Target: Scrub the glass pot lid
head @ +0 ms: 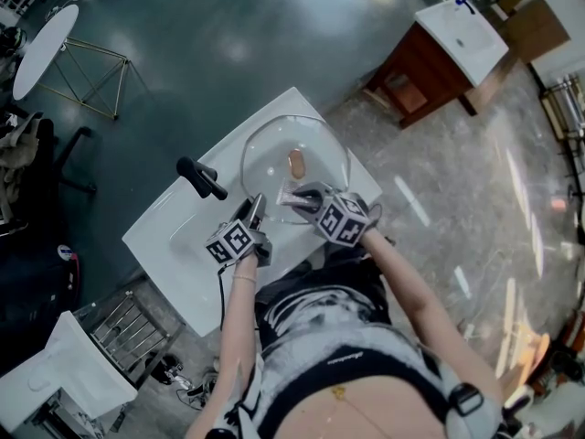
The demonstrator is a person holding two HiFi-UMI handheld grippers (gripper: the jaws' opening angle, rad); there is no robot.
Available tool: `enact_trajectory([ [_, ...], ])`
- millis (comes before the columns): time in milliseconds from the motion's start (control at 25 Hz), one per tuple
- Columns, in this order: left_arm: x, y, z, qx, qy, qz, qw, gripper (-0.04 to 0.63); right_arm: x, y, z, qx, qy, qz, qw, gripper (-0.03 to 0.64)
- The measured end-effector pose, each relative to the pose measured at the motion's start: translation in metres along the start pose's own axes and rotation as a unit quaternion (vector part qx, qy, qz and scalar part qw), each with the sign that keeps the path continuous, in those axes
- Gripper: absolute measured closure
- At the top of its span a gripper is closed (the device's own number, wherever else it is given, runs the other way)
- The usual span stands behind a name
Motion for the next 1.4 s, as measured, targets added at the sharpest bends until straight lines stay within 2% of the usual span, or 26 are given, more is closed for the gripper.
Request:
enact_trajectory([
  [200, -0.001, 0.001, -0.001, 0.003, -0.002, 0.0, 1.0, 0.431, 0.015, -0.024, 0.002, -0.035, -0.005, -0.005, 0.999, 0.522],
  [520, -0.003, 0.001, -0.003, 0.003, 0.001, 0.0, 1.0, 0.431, 0.036, -0.052, 0.016, -0.133, -0.05, -0.005, 0.99, 0.522],
  [760, -0.004, 0.0, -0.002, -0.001, 0.007, 0.002, 1.0, 0.431, 0.038, -0.067, 0.024, -0.169, -0.023, -0.016, 0.985, 0.522],
  [920, -0.005, -0.001, -0.004, 0.005, 0.007, 0.002, 1.0, 0.433, 0.036, -0.07, 0.022, -0.159, 0.003, -0.024, 0.987, 0.522],
  [1400, 0.0, -0.001, 0.002, -0.002, 0.001, 0.0, 1.0, 0.433, 0.027, -0.05, 0.0, -0.064, -0.004, -0.019, 0.998, 0.52],
])
Point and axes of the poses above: the fingertips, and each gripper's own axes: y backward along the fingers, z to its right, x out of its top, the point moved 1 cm from there along y, backward along the fingers, and after that the axes turned 15 degrees about z, right-handed, at the moved point
